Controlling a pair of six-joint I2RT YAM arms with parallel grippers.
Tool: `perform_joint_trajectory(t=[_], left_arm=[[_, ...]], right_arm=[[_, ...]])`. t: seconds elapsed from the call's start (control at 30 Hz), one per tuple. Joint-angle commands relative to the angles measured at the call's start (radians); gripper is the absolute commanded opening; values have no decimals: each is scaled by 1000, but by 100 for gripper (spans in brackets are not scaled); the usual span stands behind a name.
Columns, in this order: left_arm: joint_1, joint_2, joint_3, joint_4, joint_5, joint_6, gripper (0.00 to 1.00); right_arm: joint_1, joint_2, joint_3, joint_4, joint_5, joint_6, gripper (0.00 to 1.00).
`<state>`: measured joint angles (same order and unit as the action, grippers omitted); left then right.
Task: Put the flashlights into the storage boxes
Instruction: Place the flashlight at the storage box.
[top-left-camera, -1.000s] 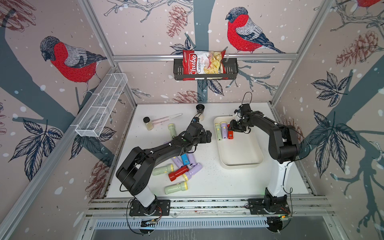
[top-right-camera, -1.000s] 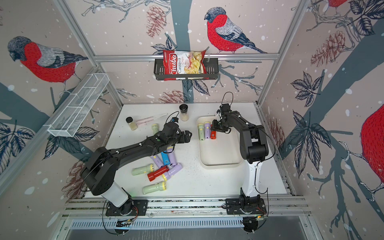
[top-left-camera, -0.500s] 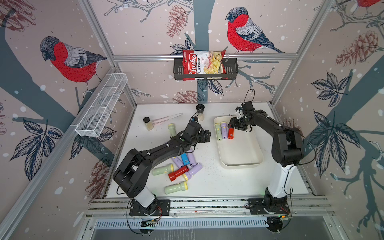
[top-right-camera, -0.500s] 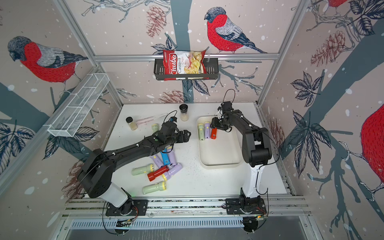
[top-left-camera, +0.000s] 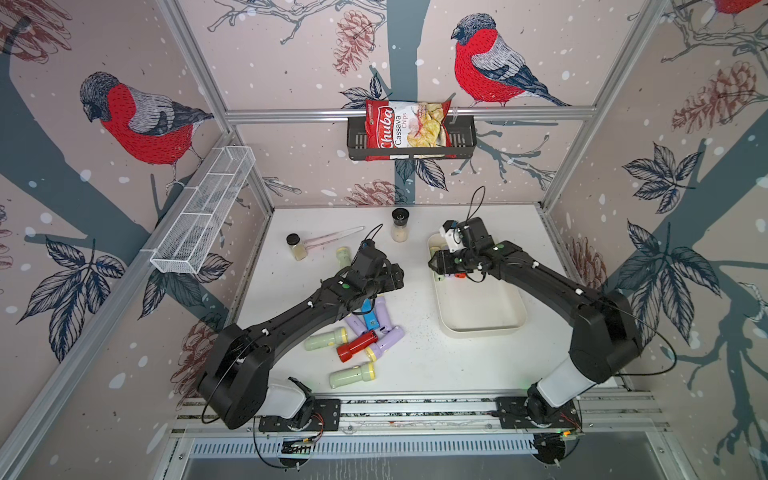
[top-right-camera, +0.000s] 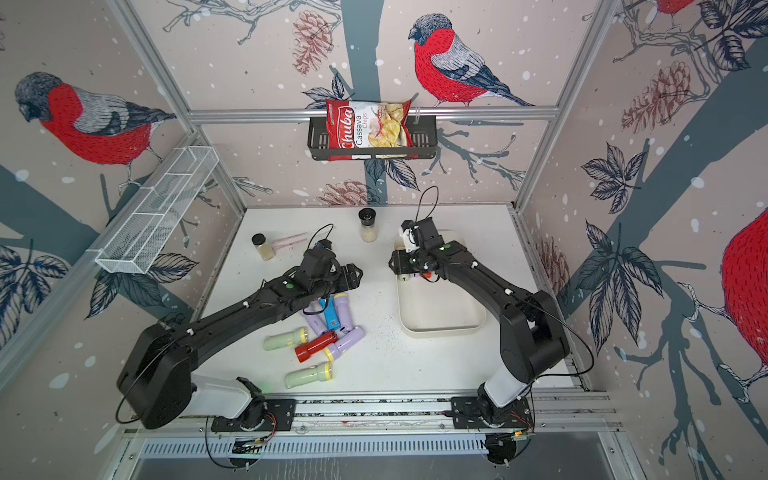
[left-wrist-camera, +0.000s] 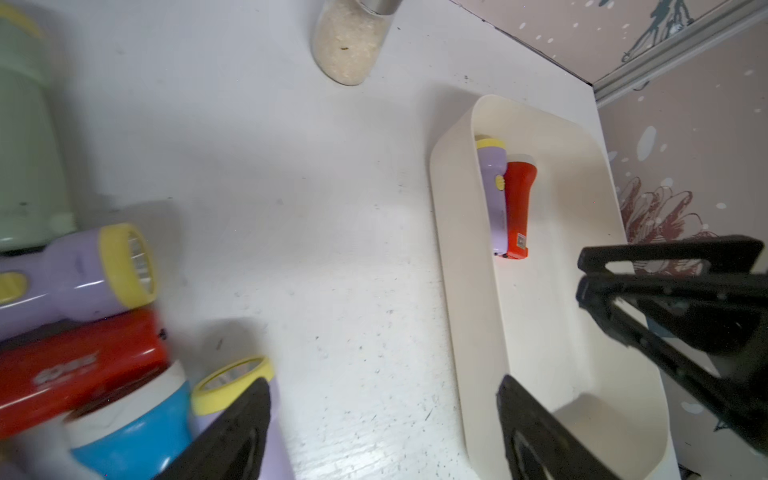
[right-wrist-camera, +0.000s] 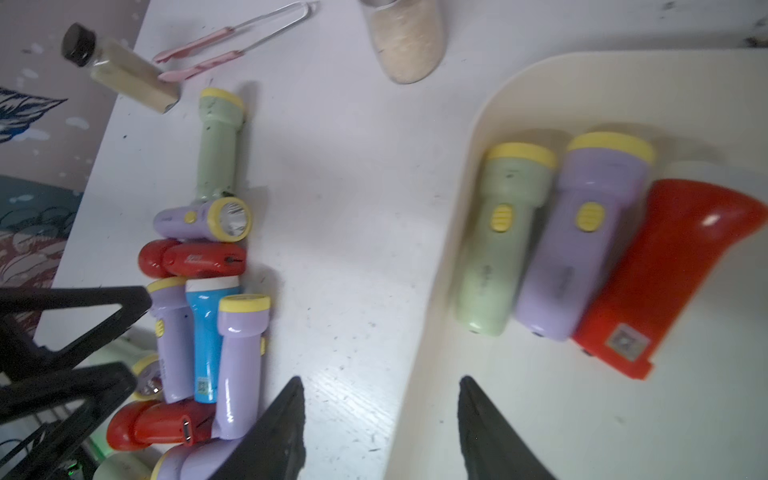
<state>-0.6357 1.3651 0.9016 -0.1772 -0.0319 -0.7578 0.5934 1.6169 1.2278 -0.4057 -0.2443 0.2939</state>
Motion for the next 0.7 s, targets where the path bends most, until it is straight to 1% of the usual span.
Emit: perform_joint_trajectory(t=[0.0,0.07,0.17,0.27,0.43,0.67], left_arm=[[8,-42,-31,-75,-46,-30,84],[10,-68,-52,-97,-58,-33,83],[11,-109,-68,-160,-93,-72,83],[20,-158,-108,-177,-112,-92,83],[75,-242,-196,-154,-81,-119,83],[175,-355,-284,-139,-30,-123,83]], right_arm=[[67,12,-1,40,18,59,59],[112,35,9,41,20,73,59],[179,81,39,27,29,95,59],[248,135,78,3,55,114,60],[336,232,142,-20,54,166,60],[398,333,194,-30,57,202,60]])
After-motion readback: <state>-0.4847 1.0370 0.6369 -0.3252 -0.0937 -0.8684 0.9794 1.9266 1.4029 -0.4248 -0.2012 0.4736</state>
